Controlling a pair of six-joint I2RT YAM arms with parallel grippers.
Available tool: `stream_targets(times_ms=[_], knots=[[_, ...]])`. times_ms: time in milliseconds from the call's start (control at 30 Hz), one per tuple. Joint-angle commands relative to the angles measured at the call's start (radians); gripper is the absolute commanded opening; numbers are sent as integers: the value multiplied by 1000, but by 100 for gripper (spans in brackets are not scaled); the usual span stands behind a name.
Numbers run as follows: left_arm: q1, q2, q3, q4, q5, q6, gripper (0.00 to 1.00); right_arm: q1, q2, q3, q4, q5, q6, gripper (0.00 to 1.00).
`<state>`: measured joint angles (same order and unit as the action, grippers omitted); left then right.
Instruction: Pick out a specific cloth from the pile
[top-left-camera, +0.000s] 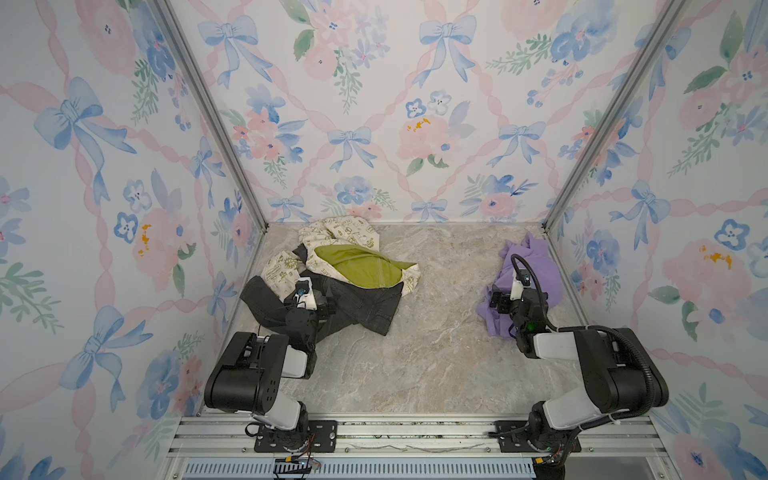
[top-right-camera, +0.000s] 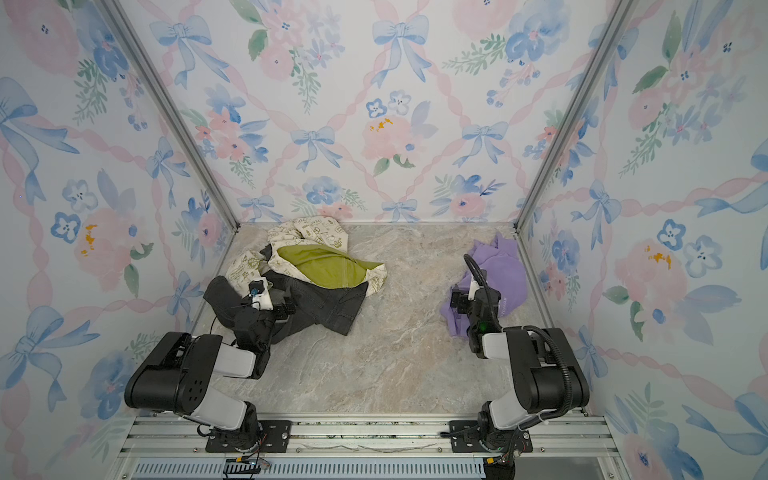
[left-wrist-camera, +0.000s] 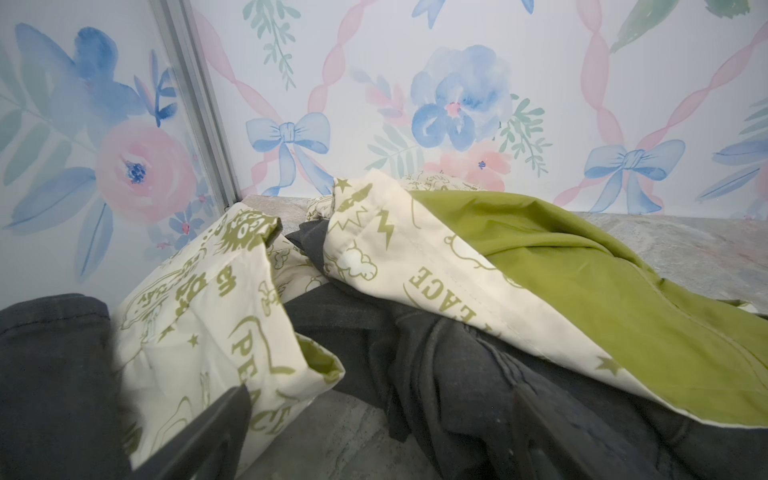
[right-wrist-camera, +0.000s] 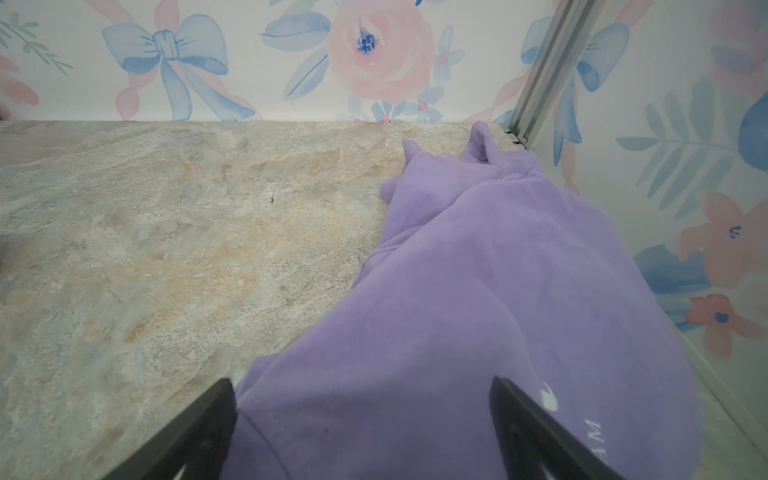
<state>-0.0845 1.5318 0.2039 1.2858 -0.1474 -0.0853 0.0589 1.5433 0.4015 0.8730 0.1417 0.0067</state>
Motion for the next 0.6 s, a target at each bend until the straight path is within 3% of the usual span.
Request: stream_targets(times_ms=[0,567], knots=[[-4,7,-7,26,3,23,98,-7,5,-9,31,-8,-3,97],[-6,12,-3,28,1,23,98,-4,5,-9,31,-5,-5,97]])
